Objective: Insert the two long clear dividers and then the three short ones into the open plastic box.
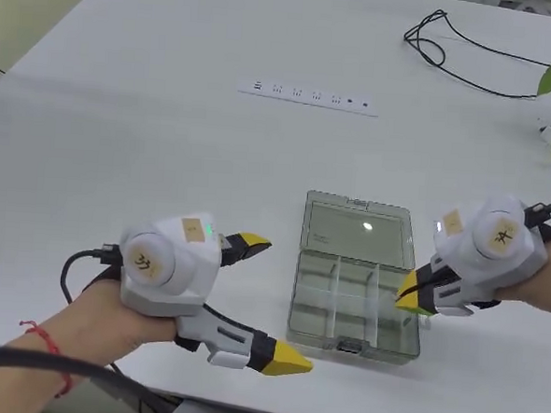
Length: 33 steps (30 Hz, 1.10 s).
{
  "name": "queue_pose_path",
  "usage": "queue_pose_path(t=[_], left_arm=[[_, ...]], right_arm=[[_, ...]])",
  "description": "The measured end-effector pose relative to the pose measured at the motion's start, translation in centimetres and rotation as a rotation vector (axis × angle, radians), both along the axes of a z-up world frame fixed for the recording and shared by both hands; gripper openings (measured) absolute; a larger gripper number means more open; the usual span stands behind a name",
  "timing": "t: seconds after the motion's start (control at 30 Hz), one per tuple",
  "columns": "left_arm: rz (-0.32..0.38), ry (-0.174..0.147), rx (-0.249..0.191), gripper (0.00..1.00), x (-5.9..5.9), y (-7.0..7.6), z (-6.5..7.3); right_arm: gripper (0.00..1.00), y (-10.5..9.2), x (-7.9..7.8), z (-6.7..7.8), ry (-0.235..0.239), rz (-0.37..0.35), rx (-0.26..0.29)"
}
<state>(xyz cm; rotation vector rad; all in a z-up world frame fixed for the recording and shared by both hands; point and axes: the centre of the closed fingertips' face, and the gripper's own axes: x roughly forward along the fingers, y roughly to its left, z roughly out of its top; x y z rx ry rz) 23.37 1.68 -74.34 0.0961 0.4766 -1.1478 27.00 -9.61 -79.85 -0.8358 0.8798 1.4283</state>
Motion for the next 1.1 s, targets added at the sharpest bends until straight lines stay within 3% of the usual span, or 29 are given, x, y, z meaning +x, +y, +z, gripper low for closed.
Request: queue_pose_path(t=[0.6, 1.1], left_arm=[[0.005, 0.004, 0.005, 0.99, 0.0, 0.3, -0.1], [0.003, 0.005, 0.010, 1.00, 0.0, 0.4, -0.1]], right_arm=[[0.03, 0.1, 0.1, -2.0, -0.022, 0.007, -0.031], [0.03, 0.1, 0.1, -2.0, -0.033, -0.007, -0.032]])
